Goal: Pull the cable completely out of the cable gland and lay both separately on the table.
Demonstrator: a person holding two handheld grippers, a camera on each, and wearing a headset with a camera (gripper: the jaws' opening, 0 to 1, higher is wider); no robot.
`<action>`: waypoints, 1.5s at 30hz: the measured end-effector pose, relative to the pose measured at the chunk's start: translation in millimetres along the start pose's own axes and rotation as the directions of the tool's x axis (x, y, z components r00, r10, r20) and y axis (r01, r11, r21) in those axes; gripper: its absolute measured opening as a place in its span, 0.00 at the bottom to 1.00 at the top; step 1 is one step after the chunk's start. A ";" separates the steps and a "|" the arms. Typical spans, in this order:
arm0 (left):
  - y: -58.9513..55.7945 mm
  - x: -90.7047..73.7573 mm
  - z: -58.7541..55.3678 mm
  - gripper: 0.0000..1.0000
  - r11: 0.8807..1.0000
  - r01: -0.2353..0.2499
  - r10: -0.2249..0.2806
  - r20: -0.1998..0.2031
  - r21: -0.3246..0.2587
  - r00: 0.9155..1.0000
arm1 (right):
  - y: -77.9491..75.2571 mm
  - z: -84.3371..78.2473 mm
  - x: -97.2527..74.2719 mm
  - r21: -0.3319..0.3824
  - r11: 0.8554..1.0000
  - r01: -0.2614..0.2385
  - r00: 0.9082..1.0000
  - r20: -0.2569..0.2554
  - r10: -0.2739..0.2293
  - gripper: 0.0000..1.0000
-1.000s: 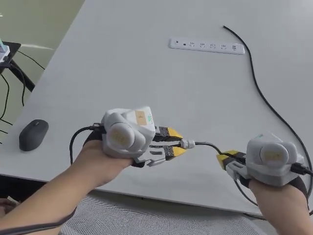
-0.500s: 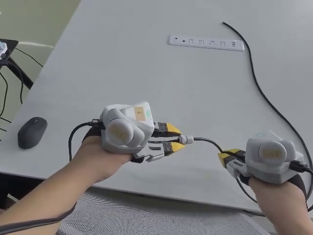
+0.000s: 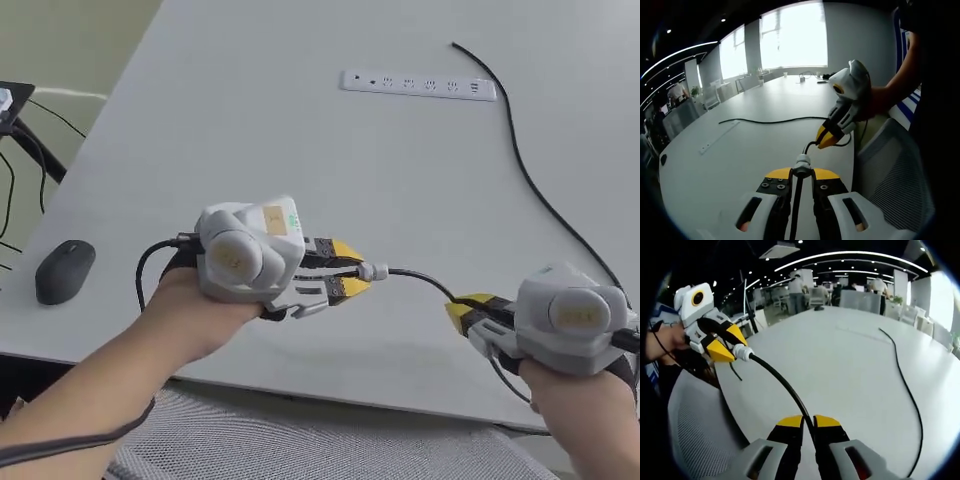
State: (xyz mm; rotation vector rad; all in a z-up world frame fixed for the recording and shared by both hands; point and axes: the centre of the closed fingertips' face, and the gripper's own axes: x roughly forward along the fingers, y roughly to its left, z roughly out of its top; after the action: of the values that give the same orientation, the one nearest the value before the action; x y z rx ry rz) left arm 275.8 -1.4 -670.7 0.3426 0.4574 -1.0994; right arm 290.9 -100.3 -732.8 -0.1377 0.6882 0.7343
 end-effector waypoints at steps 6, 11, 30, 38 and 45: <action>-2.7 0.9 0.0 0.15 1.000 0.012 -0.011 -0.007 0.012 1.000 | 15.0 22.3 -7.3 -0.122 0.992 -0.017 0.999 0.047 0.023 0.15; -5.8 1.5 -0.1 0.15 1.000 0.020 -0.020 -0.009 0.018 1.000 | 41.8 34.0 -5.6 -0.314 0.949 -0.040 0.998 0.039 0.055 0.16; -19.2 14.0 -5.3 0.15 0.995 0.070 -0.068 -0.034 0.065 0.997 | 64.5 38.4 7.2 -0.465 0.884 -0.048 0.998 0.004 0.056 0.03; -15.3 13.5 -2.9 0.15 0.997 0.061 -0.060 -0.019 0.054 0.998 | 61.8 41.4 8.0 -0.411 0.910 -0.056 0.998 0.010 0.066 0.01; -11.0 13.5 0.6 0.15 0.998 0.043 -0.043 -0.002 0.044 0.999 | 52.4 41.2 7.0 -0.368 0.929 -0.031 0.999 0.015 0.040 0.01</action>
State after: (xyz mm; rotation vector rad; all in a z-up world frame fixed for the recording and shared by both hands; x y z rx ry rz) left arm 271.0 -16.7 -677.6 0.3733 0.4435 -1.1522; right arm 282.0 -43.0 -699.1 -0.4616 0.5261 0.8942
